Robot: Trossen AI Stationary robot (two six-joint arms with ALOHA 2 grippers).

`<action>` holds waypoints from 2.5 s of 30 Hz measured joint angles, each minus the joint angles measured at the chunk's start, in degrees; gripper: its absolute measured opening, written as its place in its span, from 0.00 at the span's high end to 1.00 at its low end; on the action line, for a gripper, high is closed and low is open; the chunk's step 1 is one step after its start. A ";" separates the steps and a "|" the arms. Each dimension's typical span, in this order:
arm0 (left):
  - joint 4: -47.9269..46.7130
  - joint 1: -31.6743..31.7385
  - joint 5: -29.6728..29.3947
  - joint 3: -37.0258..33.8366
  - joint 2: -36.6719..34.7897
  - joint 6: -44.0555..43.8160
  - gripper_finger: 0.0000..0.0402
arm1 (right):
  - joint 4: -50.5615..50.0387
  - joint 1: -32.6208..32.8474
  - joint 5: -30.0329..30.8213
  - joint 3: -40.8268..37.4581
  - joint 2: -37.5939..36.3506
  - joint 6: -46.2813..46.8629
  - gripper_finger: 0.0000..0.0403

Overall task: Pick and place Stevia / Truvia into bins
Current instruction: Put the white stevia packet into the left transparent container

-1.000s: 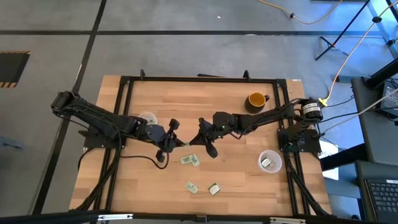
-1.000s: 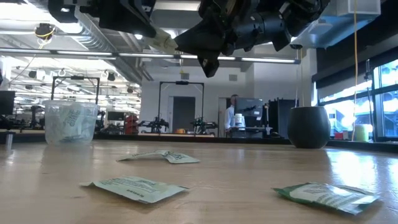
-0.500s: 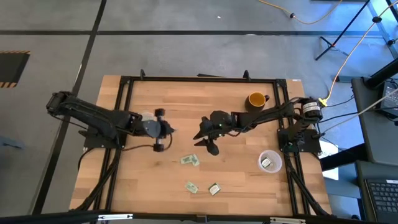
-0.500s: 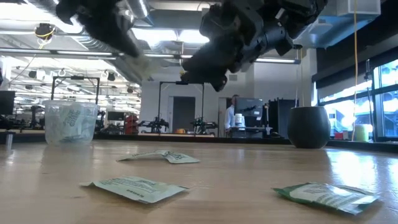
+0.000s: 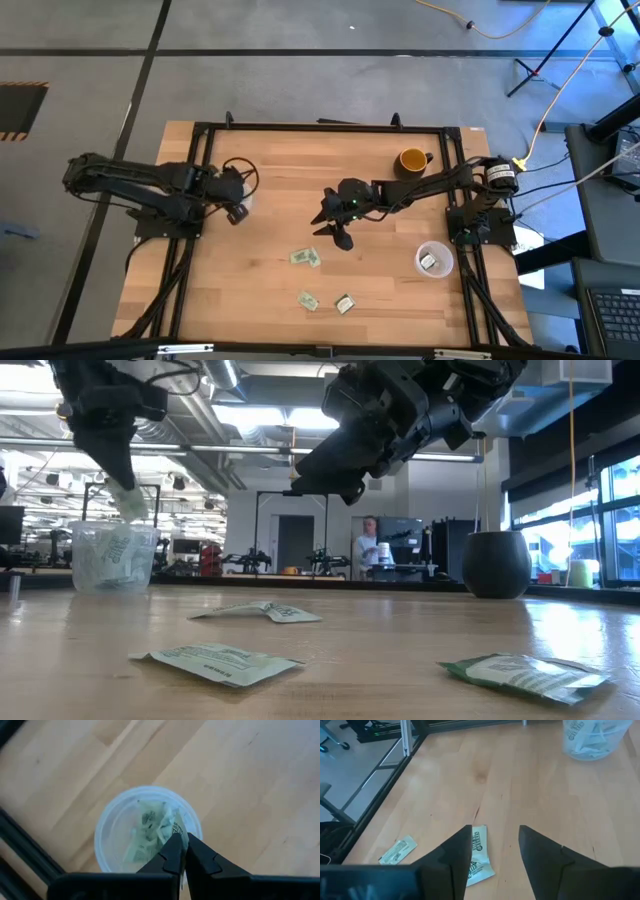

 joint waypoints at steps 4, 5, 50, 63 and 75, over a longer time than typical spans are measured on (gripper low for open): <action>-0.58 1.45 3.29 0.00 0.00 0.15 0.98 | -0.02 0.00 -0.02 0.00 0.00 0.00 0.59; -0.82 1.82 3.95 0.00 0.01 0.39 0.97 | -0.04 0.00 0.00 0.00 0.00 0.00 0.59; -1.45 7.30 -3.58 0.00 2.97 6.68 0.86 | -2.35 5.47 -0.41 0.00 0.00 -14.16 0.59; 15.73 6.17 -1.24 0.00 -2.44 13.52 0.85 | 3.58 9.70 10.56 -0.02 2.67 -17.77 0.63; 22.88 3.06 1.48 0.00 -2.21 16.79 0.85 | 4.09 9.70 9.06 -0.02 9.82 -15.12 0.71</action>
